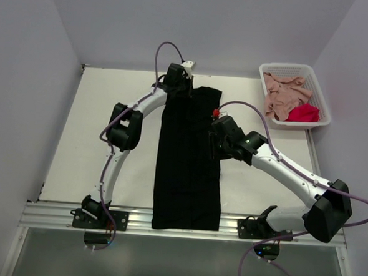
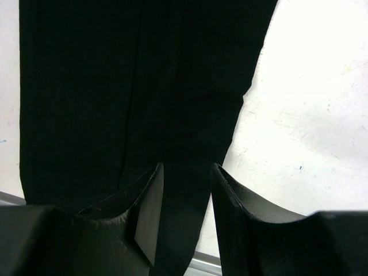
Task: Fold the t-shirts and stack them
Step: Rotate the tshirt 90 degrees
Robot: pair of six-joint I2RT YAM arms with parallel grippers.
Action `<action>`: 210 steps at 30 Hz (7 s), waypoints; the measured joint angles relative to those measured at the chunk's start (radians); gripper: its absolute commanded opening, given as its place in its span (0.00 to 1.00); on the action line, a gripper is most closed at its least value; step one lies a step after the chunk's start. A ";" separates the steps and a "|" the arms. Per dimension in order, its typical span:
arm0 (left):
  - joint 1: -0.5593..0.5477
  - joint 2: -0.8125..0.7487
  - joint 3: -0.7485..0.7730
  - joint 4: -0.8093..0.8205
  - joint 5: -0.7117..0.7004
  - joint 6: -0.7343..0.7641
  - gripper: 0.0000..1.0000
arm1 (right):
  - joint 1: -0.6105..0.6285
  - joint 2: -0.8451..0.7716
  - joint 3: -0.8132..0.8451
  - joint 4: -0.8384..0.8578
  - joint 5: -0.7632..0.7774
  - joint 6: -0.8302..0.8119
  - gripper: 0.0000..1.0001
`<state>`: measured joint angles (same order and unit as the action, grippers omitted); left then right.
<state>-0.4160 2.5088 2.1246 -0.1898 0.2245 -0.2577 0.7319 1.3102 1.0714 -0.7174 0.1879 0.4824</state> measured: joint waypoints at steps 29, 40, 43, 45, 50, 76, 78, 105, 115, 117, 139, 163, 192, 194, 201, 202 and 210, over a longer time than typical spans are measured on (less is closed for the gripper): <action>0.058 -0.406 -0.555 0.333 -0.253 -0.061 0.00 | 0.000 0.102 -0.007 0.100 -0.040 0.025 0.16; 0.141 -0.393 -0.698 0.480 -0.015 -0.232 0.00 | 0.000 0.141 0.049 0.097 -0.048 0.020 0.00; 0.164 -0.356 -0.727 0.554 0.094 -0.306 0.00 | -0.004 0.229 0.171 0.093 -0.044 -0.005 0.00; 0.174 -0.334 -0.745 0.596 0.148 -0.340 0.00 | -0.010 0.304 0.272 0.082 -0.039 -0.023 0.00; 0.180 -0.315 -0.798 0.643 0.227 -0.402 0.00 | -0.031 0.553 0.607 0.063 -0.021 -0.079 0.00; 0.180 -0.313 -0.846 0.560 0.217 -0.375 0.00 | -0.138 1.135 1.248 -0.106 -0.053 -0.204 0.48; 0.180 -0.313 -0.843 0.554 0.214 -0.373 0.00 | -0.144 1.139 1.258 -0.106 -0.058 -0.210 0.53; 0.180 -0.307 -0.834 0.547 0.213 -0.373 0.00 | -0.150 1.201 1.270 -0.137 0.077 -0.215 0.00; 0.180 -0.307 -0.832 0.543 0.213 -0.366 0.00 | -0.219 1.212 1.351 -0.124 0.270 -0.224 0.00; 0.180 -0.307 -0.829 0.538 0.213 -0.362 0.00 | -0.242 1.232 1.376 -0.108 0.276 -0.230 0.00; 0.195 -0.299 -0.804 0.509 0.214 -0.340 0.00 | -0.294 1.378 1.416 0.233 0.329 -0.304 0.00; 0.199 -0.293 -0.800 0.516 0.222 -0.341 0.00 | -0.301 1.217 1.128 0.372 0.476 -0.348 0.81; 0.206 -0.293 -0.862 0.634 0.234 -0.391 0.00 | -0.420 0.925 0.792 0.371 -0.163 -0.070 0.34; 0.206 -0.293 -0.864 0.637 0.234 -0.395 0.00 | -0.433 0.929 0.784 0.375 -0.208 -0.059 0.34; 0.206 -0.293 -0.866 0.642 0.234 -0.397 0.00 | -0.462 0.957 0.729 0.389 -0.346 -0.031 0.35; 0.206 -0.293 -0.866 0.642 0.234 -0.398 0.00 | -0.463 0.962 0.722 0.393 -0.362 -0.030 0.35; 0.207 -0.293 -0.867 0.643 0.234 -0.409 0.00 | -0.470 0.976 0.683 0.408 -0.443 -0.027 0.29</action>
<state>-0.2092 2.2154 1.2575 0.4534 0.4587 -0.6666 0.2623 2.2864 1.7542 -0.3092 -0.2546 0.4549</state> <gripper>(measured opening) 0.005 0.332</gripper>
